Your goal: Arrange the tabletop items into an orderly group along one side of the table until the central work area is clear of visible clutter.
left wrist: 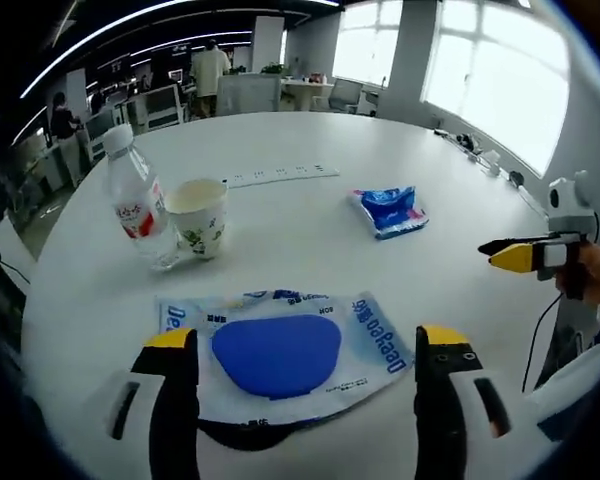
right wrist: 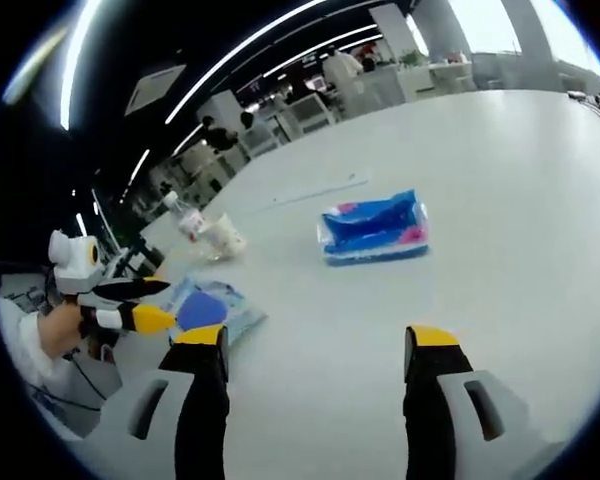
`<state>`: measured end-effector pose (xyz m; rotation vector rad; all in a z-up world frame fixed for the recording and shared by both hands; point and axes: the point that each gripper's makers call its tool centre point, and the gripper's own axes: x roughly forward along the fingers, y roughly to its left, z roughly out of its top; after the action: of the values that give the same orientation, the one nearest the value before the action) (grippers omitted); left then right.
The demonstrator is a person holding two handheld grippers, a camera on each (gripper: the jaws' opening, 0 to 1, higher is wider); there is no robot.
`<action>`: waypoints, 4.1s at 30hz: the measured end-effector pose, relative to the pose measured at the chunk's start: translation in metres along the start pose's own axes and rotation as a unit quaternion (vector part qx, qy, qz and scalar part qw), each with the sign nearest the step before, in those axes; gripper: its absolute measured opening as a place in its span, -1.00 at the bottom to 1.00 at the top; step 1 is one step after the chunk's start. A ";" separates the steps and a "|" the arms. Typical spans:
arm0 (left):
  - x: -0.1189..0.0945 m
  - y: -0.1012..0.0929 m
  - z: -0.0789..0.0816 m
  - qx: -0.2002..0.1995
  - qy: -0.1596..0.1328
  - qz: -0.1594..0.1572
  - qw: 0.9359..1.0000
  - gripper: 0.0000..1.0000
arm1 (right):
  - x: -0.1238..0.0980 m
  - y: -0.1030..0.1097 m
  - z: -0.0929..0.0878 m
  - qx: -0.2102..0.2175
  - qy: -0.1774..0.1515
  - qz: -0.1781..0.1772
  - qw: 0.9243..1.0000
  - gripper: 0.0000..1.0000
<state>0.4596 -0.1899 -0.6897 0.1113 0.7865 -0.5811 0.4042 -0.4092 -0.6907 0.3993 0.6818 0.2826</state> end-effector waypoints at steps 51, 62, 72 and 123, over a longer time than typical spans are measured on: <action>-0.001 0.088 -0.027 -0.138 -0.007 0.055 0.989 0.03 | 0.080 0.103 -0.052 0.033 0.131 0.115 0.984 0.11; -0.003 0.097 -0.043 -0.166 -0.004 0.064 0.984 -0.17 | 0.086 0.105 -0.078 0.055 0.164 0.109 0.979 -0.13; -0.004 0.098 -0.051 -0.166 -0.003 0.072 0.984 -0.80 | 0.090 0.109 -0.078 0.061 0.167 0.111 0.978 -0.80; 0.048 0.036 0.083 0.109 -0.065 0.043 0.991 -1.00 | 0.095 0.025 0.066 -0.219 0.041 0.002 0.975 -1.00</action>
<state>0.5585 -0.2070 -0.6680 0.3039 0.5871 -0.5845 0.5148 -0.3678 -0.6856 -0.0333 0.6768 0.4445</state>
